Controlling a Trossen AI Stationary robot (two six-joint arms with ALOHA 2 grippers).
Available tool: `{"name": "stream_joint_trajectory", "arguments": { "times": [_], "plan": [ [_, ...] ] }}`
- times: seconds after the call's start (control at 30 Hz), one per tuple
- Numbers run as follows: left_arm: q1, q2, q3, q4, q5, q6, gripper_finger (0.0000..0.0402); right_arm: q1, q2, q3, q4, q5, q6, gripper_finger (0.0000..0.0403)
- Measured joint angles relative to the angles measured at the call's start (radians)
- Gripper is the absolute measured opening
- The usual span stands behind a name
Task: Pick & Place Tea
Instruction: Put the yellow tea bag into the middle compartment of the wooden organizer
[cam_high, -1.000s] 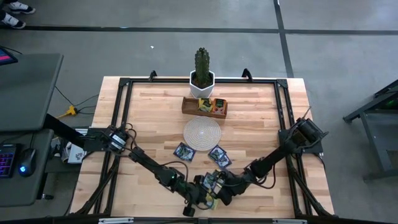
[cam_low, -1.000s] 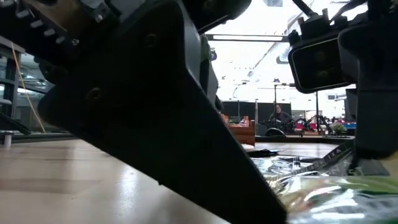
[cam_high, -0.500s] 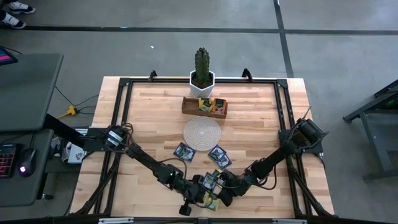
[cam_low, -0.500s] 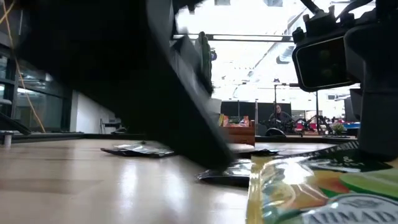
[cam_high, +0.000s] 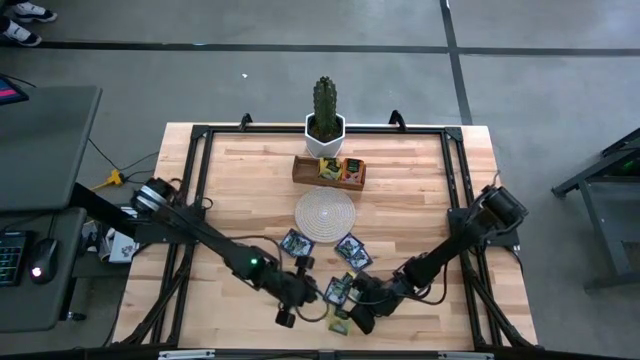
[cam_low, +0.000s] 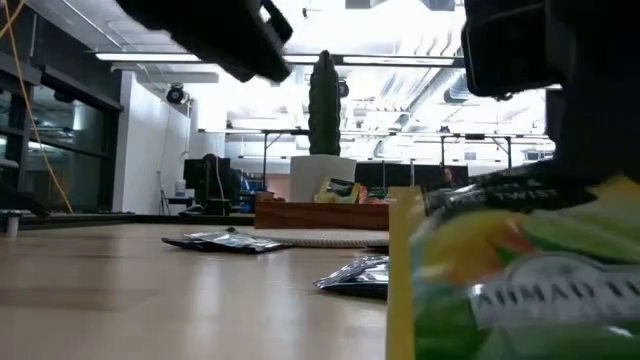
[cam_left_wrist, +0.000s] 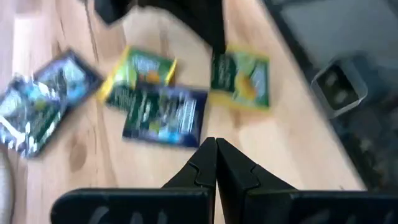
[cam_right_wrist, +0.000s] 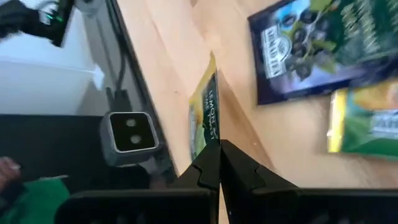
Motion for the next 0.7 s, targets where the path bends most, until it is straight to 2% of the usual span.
{"name": "stream_joint_trajectory", "arguments": {
  "times": [0.13, 0.23, 0.43, 0.7],
  "plan": [
    [0.0, -0.055, -0.129, 0.095, -0.021, -0.057, 0.0, -0.013, -0.028, 0.059, -0.131, 0.001, -0.064, 0.0],
    [0.0, -0.098, -0.255, 0.234, -0.023, -0.12, 0.0, -0.025, -0.053, 0.129, -0.269, 0.009, -0.123, 0.0],
    [0.0, -0.194, -0.538, 0.633, -0.056, -0.199, 0.0, -0.061, -0.075, 0.31, -0.622, 0.056, -0.28, 0.0],
    [0.0, -0.281, -0.836, 1.157, -0.15, -0.222, 0.0, -0.147, -0.093, 0.533, -0.935, 0.184, -0.477, 0.0]
  ]
}}
